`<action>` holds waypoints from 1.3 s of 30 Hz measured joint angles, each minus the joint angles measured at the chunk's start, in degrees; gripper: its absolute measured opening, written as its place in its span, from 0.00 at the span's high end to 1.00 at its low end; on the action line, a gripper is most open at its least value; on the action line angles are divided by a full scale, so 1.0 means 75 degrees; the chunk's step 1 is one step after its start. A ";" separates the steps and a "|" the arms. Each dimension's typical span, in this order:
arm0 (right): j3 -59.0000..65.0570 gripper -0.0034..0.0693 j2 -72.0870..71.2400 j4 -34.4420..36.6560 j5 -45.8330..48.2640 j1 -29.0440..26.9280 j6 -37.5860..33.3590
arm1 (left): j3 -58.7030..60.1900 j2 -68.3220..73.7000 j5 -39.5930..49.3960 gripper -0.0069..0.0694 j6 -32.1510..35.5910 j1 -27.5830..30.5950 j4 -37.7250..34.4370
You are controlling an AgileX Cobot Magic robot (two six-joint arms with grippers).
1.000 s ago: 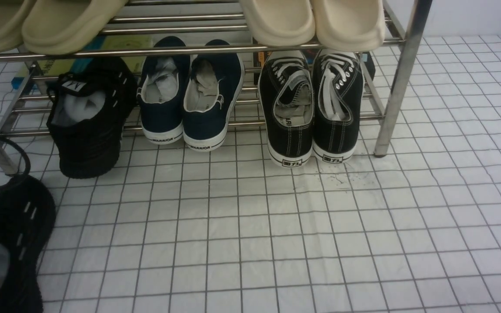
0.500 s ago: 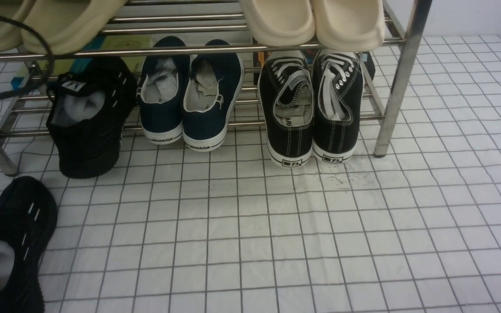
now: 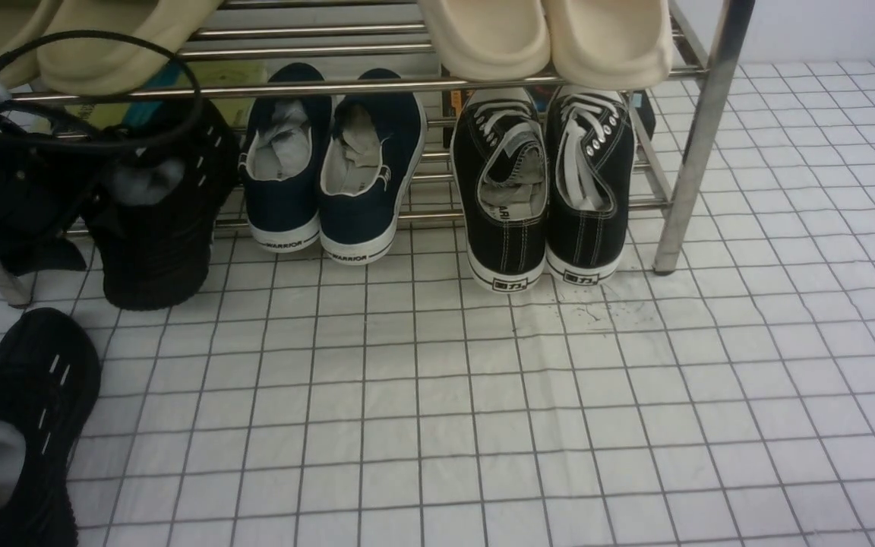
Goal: Take the shoes off the shelf with your hand from the white checkered tablecloth.
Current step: 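Grasp the leftmost shoe on the bottom shelf of the shoe rack with the left gripper, then set the held shoe down on the floor in front of the rack with the left gripper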
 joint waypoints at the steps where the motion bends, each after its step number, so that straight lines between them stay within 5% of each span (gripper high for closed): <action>1: 0.0000 0.62 0.0000 0.0000 0.0000 0.0000 0.0000 | 0.0000 -0.0009 -0.0074 0.31 -0.0026 0.0000 0.0000; 7: 0.0000 0.62 0.0000 0.0000 0.0000 0.0000 0.0000 | -0.0231 -0.0296 -0.0072 0.19 -0.0505 0.0000 0.0095; 24: 0.0000 0.62 0.0000 0.0000 0.0000 0.0000 0.0000 | -0.0374 0.0732 -0.0712 0.19 -0.1198 0.0000 0.0321; 29: 0.0000 0.62 0.0000 0.0000 0.0000 0.0000 0.0000 | -0.0374 0.1079 -0.0765 0.33 -0.1197 0.0000 0.0163; 35: 0.0000 0.62 0.0000 0.0000 0.0000 0.0000 0.0000 | -0.0374 0.1328 -0.0548 0.84 -0.1084 0.0008 -0.0005; 39: 0.0000 0.62 0.0000 0.0000 0.0000 0.0000 0.0000 | -0.0374 0.1206 -0.0177 0.89 -0.0806 0.0008 -0.0065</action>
